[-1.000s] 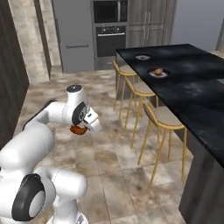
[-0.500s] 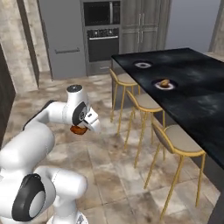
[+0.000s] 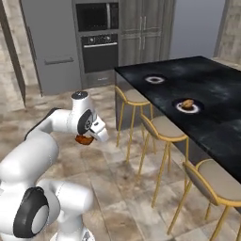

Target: Take the chicken drumsticks from the pan and place one on each plate on the dining counter.

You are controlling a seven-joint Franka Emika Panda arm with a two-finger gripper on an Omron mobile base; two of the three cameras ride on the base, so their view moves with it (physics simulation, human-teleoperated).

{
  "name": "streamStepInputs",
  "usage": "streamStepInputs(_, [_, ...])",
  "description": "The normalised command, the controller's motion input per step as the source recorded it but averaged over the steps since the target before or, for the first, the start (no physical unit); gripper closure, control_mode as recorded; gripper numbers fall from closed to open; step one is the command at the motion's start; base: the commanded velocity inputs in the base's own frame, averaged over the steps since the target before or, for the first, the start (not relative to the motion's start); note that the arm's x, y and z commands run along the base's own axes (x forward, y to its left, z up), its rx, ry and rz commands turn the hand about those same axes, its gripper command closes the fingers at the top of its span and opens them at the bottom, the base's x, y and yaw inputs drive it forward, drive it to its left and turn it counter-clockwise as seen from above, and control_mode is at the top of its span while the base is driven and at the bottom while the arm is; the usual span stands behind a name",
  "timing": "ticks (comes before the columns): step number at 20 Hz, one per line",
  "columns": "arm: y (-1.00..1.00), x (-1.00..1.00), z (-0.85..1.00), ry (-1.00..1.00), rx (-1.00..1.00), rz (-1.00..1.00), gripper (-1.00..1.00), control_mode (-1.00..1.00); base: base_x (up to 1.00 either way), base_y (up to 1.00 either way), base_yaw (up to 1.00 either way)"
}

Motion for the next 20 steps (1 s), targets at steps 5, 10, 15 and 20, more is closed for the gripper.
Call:
streamStepInputs(5, [0.0,0.0,0.0,0.0,0.0,0.0,1.0,1.0,0.99,0.62,-0.23])
streamStepInputs(10, [0.0,0.0,0.0,0.0,0.0,0.0,1.0,1.0,1.0,0.53,-0.31])
streamStepInputs(15, [0.0,0.0,0.0,0.0,0.0,0.0,1.0,1.0,0.98,0.5,-0.37])
streamStepInputs(20, [0.0,0.0,0.0,0.0,0.0,0.0,1.0,1.0,0.92,0.52,-0.39])
